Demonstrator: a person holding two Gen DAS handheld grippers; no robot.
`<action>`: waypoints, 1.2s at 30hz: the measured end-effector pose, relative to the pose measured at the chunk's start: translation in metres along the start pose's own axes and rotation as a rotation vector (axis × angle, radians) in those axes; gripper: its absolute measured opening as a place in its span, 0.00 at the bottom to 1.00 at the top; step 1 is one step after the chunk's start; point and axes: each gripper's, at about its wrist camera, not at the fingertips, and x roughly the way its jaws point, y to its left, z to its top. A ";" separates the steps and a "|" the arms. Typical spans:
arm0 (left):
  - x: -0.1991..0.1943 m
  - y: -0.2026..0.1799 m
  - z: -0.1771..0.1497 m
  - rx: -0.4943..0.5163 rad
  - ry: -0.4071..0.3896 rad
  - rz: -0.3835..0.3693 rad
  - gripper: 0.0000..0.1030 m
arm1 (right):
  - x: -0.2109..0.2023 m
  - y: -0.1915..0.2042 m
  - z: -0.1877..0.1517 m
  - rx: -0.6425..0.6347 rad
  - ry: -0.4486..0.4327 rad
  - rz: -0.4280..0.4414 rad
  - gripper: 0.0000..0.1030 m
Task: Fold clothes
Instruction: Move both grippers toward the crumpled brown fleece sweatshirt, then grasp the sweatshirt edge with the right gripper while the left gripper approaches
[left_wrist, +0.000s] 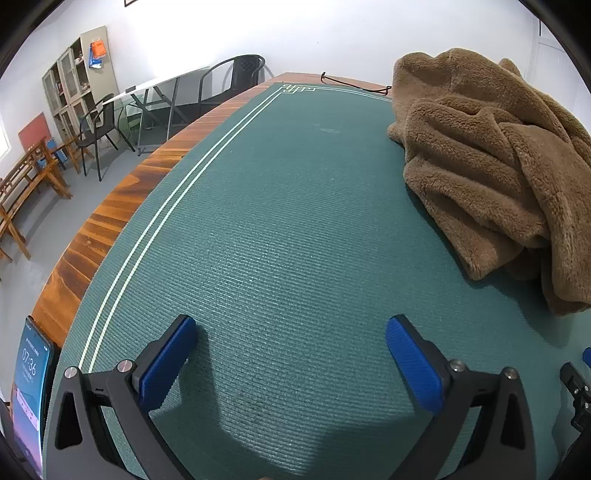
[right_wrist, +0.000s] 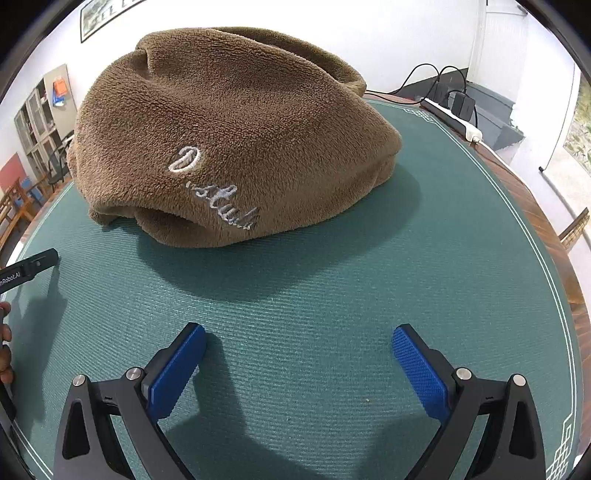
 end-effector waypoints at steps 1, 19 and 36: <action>0.000 0.000 0.000 0.002 0.000 0.001 1.00 | -0.001 0.000 -0.001 0.001 0.000 0.001 0.99; -0.002 0.000 -0.002 0.001 0.011 0.003 1.00 | -0.009 -0.081 0.050 0.078 -0.045 0.167 0.99; -0.033 -0.040 0.074 0.099 -0.100 -0.095 1.00 | 0.073 -0.107 0.192 0.144 -0.112 0.277 0.52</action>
